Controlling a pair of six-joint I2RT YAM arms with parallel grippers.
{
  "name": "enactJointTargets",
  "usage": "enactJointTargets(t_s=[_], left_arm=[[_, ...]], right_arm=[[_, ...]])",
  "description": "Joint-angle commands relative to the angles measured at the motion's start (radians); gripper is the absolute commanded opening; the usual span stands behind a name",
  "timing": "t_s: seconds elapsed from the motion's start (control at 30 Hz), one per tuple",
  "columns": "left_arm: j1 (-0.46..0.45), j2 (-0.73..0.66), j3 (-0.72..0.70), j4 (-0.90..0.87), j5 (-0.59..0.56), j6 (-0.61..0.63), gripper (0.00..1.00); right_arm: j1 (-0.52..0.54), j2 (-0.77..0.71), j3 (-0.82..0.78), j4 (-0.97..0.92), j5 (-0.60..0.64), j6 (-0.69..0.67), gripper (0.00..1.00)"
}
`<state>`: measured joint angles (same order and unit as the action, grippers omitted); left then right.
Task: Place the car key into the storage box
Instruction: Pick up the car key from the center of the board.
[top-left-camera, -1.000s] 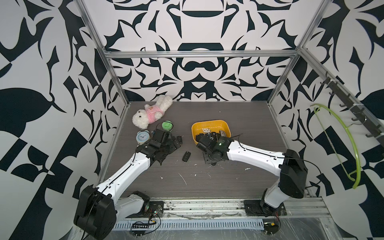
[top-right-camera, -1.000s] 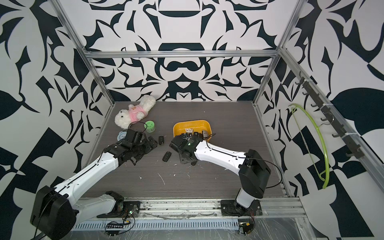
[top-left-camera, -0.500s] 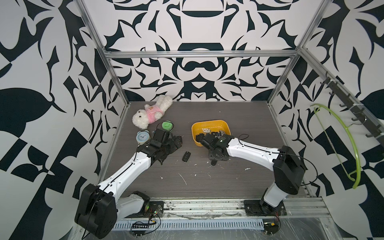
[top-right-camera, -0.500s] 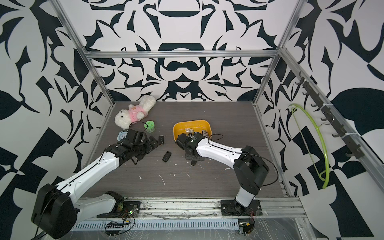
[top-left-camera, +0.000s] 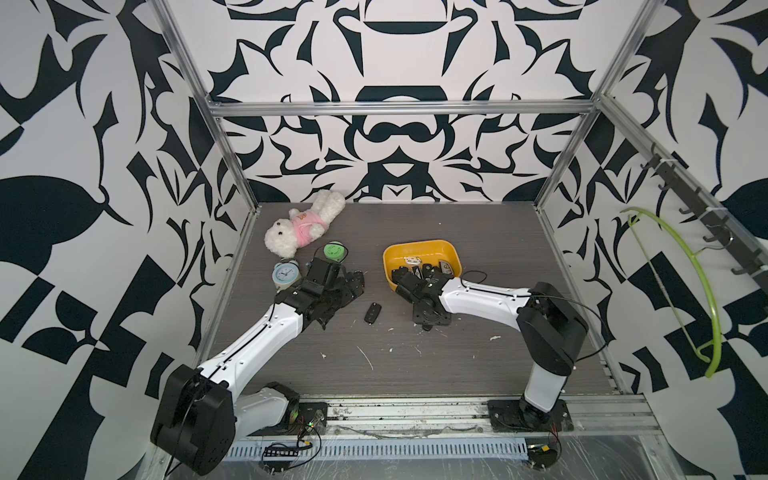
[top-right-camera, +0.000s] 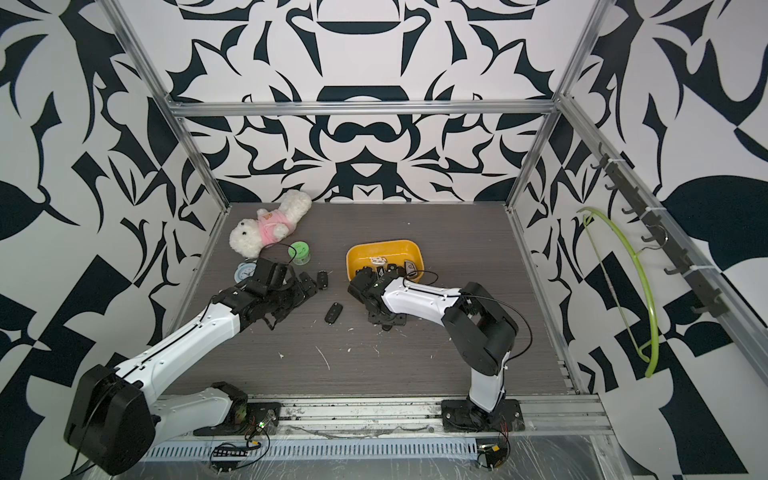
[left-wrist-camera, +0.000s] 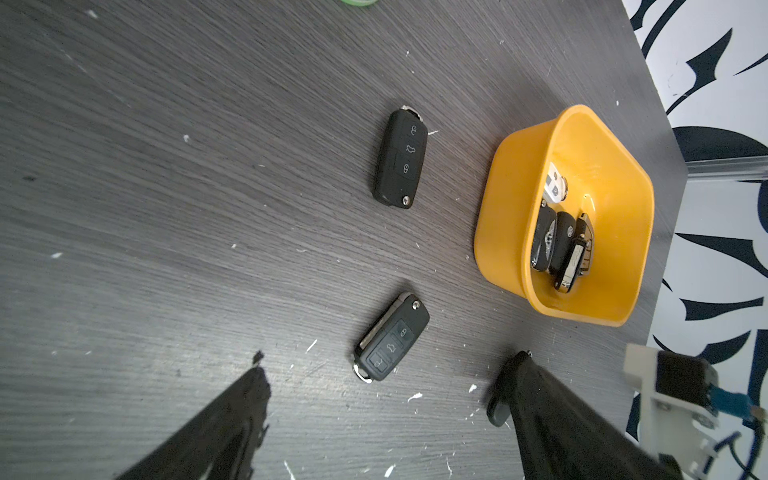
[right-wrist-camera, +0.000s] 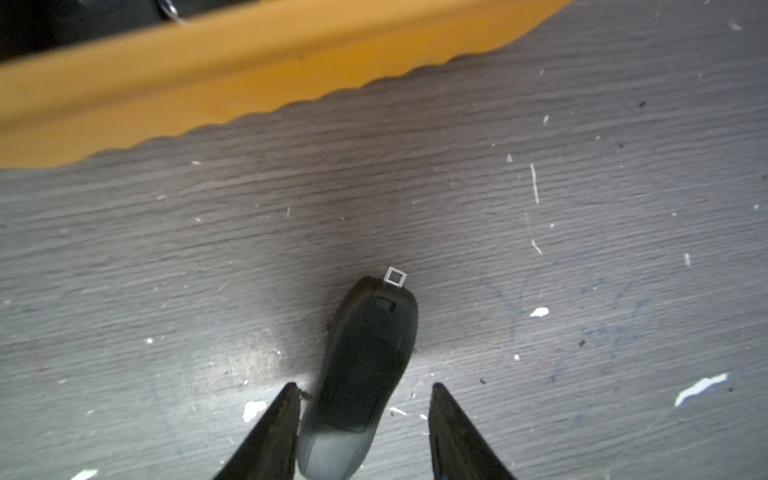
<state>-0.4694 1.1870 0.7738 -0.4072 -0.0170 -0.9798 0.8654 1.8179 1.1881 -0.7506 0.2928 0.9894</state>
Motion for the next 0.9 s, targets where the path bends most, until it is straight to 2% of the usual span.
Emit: enactJointTargets(t_s=[0.0, 0.53, 0.73, 0.87], left_arm=[[0.005, 0.01, -0.017, 0.006, 0.01, -0.002, 0.99], [0.005, 0.006, -0.018, 0.004, 0.011, -0.003, 0.99], [0.005, 0.006, -0.01, 0.002, 0.011, -0.005, 0.99], [0.005, 0.004, -0.007, -0.002, 0.008, -0.004, 0.99]], right_arm=[[-0.002, 0.001, 0.004, 0.011, 0.014, 0.018, 0.52], [-0.014, 0.03, -0.016, 0.03, -0.003, 0.037, 0.5], [-0.014, 0.041, -0.022, 0.037, -0.019, 0.041, 0.43], [-0.018, 0.037, -0.028, 0.037, -0.018, 0.046, 0.32]])
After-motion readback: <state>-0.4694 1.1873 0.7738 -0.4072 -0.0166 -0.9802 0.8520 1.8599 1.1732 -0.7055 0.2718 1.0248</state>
